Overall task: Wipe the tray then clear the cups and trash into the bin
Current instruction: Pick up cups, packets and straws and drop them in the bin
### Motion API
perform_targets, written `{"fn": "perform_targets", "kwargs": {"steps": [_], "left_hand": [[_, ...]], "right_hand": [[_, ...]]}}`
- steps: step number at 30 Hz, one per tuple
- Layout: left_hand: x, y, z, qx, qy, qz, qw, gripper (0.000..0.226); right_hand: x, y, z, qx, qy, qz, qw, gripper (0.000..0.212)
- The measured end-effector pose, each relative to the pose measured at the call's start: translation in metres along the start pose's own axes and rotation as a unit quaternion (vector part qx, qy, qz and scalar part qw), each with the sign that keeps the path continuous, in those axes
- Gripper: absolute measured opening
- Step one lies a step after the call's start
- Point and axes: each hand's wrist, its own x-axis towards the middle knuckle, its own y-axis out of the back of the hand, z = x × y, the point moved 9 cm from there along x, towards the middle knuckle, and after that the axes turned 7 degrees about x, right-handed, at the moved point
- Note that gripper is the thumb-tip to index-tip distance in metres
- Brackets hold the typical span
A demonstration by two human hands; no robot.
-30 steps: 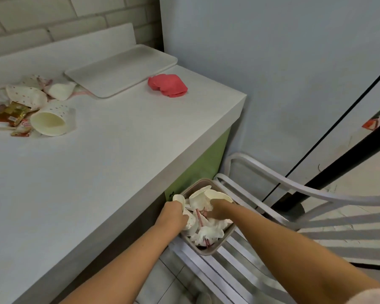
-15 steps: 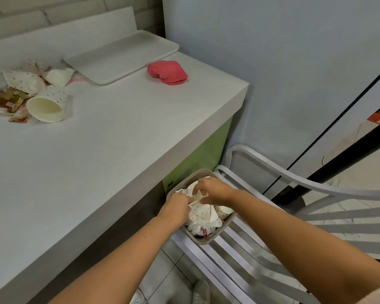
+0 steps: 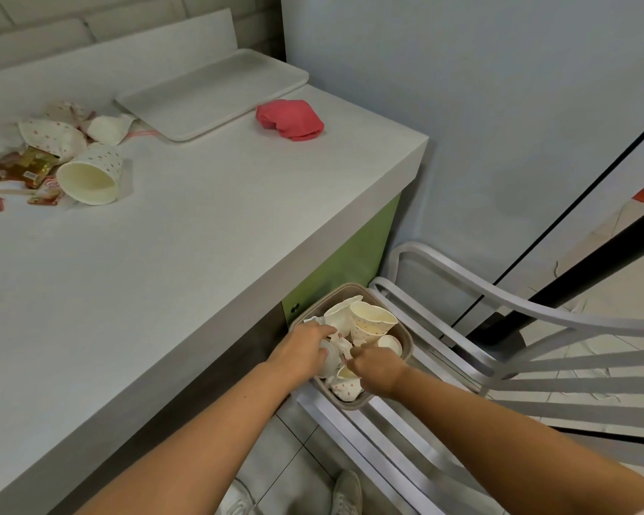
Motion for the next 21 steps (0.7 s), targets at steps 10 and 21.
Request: {"fn": "perform_targets", "kwargs": {"steps": [10, 21], "left_hand": [[-0.005, 0.017, 0.001, -0.009, -0.010, 0.027, 1.000, 0.044], [-0.009, 0.067, 0.010, 0.000, -0.020, 0.093, 0.995, 0.025]], "right_hand": [[0.004, -0.019, 0.003, 0.074, -0.060, -0.133, 0.986, 0.031], [0.007, 0.078, 0.015, 0.158, -0.120, -0.154, 0.968, 0.025]]}}
